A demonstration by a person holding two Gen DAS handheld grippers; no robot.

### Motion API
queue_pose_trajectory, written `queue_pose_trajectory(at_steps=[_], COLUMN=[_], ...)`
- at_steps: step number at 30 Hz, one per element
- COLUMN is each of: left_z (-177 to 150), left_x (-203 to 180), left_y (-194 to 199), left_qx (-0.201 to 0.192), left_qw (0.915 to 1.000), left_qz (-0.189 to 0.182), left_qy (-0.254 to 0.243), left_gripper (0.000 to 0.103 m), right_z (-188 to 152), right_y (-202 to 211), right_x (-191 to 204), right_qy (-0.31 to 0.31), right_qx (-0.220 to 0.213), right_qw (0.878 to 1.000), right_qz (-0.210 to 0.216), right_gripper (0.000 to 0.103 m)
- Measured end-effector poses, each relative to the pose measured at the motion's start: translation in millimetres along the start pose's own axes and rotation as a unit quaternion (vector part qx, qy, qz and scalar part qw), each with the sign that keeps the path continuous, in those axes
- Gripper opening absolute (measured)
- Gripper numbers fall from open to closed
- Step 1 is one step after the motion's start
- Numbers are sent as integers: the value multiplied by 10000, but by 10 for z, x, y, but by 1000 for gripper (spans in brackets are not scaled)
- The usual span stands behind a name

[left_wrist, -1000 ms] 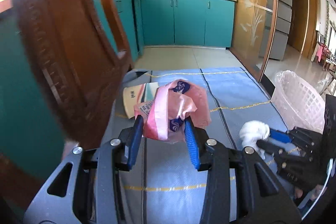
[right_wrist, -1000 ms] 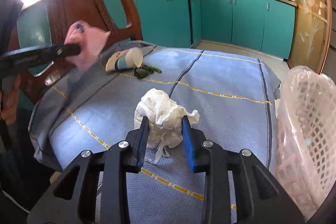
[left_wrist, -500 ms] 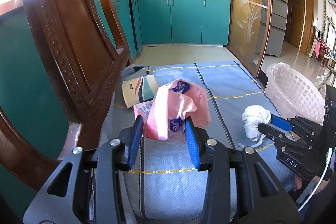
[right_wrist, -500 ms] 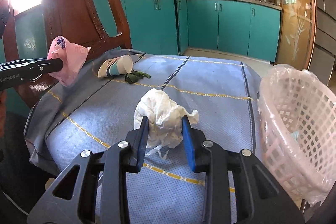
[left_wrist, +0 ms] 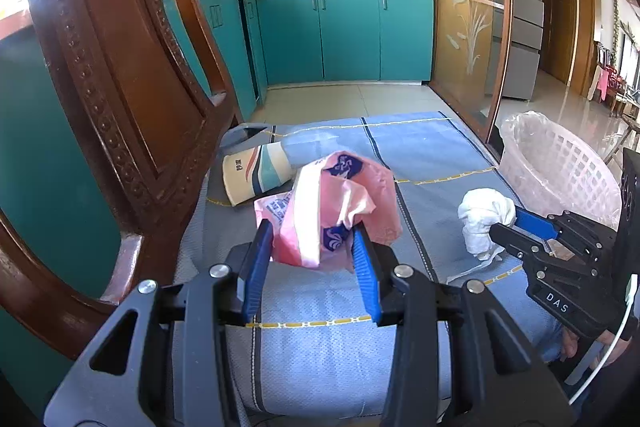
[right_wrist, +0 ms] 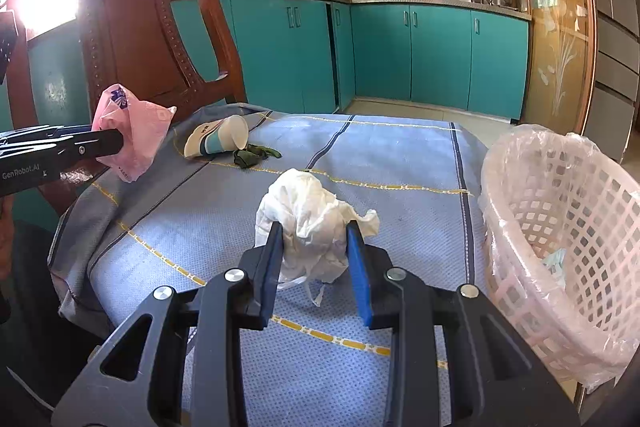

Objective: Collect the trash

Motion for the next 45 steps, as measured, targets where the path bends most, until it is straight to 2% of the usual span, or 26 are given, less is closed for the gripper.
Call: queue_pose_trajectory(at_steps=[9,45], left_z=[-18,-35], left_x=[6,-12], left_y=[-27,-58], left_qx=[34,96], left_qw=[10000,9999], left_qz=[17,-18], left_qy=[20,20], left_gripper=[40,40], right_z=[1,-12], right_y=[-1,-4], right_x=[38,58], right_qy=[133,207], right_qx=[13,89], right_qw=[9998,9996], right_qz=[-159,-155], right_gripper=[32,32])
Point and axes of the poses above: each gripper's, at about its wrist camera, not at the fingertips, and y roughly against the way its jaws point, x to its left, z to its top, the point moved 3 cm from there along -y, roughly the way its jaws point, and after that the axes turned 2 degrees about y, right-handed, at the moved point
